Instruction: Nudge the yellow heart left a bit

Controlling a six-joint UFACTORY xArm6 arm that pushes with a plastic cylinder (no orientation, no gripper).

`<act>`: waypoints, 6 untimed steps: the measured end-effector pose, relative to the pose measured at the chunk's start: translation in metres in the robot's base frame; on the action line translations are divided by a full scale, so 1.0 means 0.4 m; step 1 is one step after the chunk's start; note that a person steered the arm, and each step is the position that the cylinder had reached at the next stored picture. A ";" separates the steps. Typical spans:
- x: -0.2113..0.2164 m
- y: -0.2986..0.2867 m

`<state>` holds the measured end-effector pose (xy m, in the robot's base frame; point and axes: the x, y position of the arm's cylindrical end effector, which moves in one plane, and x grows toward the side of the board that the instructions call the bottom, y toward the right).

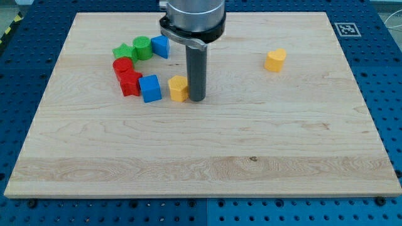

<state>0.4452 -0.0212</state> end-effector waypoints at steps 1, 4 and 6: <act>0.000 -0.029; -0.121 0.245; -0.152 0.487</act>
